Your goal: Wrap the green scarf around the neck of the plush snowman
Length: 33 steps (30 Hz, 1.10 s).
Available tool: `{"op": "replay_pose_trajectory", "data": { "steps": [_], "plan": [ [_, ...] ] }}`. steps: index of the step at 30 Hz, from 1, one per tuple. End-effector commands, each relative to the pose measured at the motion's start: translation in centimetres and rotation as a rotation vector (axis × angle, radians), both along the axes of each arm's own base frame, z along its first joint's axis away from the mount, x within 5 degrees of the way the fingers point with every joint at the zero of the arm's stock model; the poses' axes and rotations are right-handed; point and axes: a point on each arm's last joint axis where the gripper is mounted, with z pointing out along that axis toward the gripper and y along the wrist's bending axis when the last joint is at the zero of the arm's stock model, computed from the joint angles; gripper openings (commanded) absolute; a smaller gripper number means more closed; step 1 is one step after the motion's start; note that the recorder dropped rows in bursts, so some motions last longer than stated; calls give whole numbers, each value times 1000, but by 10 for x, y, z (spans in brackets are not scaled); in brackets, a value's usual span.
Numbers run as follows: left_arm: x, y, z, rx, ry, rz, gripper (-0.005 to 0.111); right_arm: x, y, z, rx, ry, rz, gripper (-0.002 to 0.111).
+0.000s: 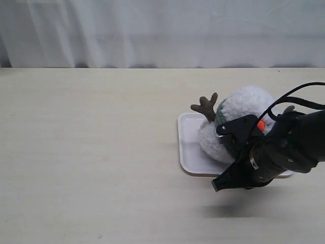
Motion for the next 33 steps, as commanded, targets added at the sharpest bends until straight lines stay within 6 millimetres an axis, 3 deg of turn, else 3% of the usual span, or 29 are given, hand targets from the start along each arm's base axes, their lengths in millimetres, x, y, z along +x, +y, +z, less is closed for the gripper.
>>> {"op": "replay_pose_trajectory", "data": {
  "steps": [1,27,29,33],
  "plan": [
    [0,0,0,-6,-11,0,0,-1,-1,-6,-28,22,16,4],
    [0,0,0,-6,-11,0,0,0,-1,-10,-38,33,40,5],
    [0,0,0,-6,-11,0,0,-1,-1,-10,-43,36,43,9],
    [0,0,0,-6,-11,0,0,-1,-2,-10,-49,41,40,34]
  ]
}}
